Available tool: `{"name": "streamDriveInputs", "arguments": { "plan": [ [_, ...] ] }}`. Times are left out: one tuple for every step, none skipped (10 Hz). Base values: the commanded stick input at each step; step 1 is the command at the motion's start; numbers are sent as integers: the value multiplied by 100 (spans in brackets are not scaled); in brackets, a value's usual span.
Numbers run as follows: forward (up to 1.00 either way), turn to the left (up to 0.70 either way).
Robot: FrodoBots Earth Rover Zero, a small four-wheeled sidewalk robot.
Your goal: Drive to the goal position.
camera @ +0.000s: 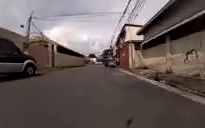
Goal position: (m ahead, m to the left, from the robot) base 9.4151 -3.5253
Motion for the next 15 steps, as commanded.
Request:
{"name": "streamDriveInputs", "arguments": {
  "plan": [
    [70,0],
    [70,0],
    [70,0],
    [70,0],
    [70,0],
    [70,0],
    [70,0],
    [70,0],
    [70,0],
    [70,0],
    [70,0],
    [70,0],
    [70,0],
    [70,0],
    [70,0]
  ]
}}
